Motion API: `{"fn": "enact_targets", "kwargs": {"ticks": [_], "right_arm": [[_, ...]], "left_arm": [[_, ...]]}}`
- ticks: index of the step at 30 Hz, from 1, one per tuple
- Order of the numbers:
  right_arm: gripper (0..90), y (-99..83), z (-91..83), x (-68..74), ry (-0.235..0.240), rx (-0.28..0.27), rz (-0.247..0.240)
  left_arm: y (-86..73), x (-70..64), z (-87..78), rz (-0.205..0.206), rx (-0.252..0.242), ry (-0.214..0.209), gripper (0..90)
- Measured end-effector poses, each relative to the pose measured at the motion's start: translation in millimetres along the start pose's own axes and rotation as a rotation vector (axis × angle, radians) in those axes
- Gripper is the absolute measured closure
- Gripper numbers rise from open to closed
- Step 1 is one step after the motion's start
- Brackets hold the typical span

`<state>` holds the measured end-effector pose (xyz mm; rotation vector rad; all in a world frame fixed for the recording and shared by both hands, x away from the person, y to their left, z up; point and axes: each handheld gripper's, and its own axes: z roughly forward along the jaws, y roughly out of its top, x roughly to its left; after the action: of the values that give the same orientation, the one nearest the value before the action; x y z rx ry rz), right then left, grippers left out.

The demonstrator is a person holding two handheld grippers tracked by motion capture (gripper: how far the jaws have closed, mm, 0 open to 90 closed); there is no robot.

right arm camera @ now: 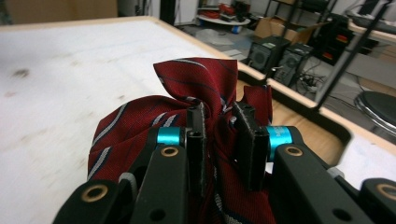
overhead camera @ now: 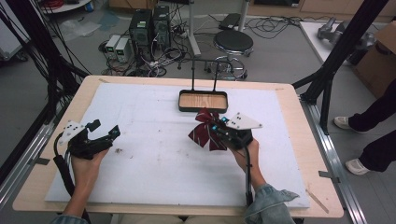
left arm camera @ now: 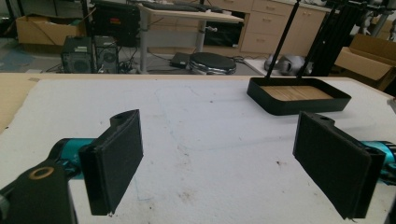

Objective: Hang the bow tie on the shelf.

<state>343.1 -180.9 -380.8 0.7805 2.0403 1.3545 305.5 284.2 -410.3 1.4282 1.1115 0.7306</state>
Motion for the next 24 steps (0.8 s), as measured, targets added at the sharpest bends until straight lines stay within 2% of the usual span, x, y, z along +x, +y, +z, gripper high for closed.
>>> {"fn": "enact_targets", "kwargs": {"ticks": [2, 7, 13, 17, 24], "right_arm": [[75.9, 5.9, 1.1, -8.8, -0.02, -0.021, 0.012], [75.9, 19.2, 6.0, -33.3, -0.045, -0.045, 0.08], [75.9, 33.0, 12.9, -58.0, -0.113, -0.06, 0.097], [75.8, 40.9, 17.8, -73.5, -0.141, -0.067, 0.128], [75.8, 51.2, 22.0, -90.2, -0.187, -0.095, 0.133]], "left_arm": [[0.1, 0.5, 0.1, 0.0, 0.002, 0.001, 16.2], [0.3, 1.0, 0.0, -0.003, 0.001, -0.001, 16.2], [0.5, 1.0, 0.6, -0.003, -0.002, -0.003, 16.3], [0.6, 1.0, 0.5, -0.003, -0.003, -0.003, 16.3], [-0.1, 2.5, 1.4, -0.002, 0.002, -0.003, 16.4]]}}
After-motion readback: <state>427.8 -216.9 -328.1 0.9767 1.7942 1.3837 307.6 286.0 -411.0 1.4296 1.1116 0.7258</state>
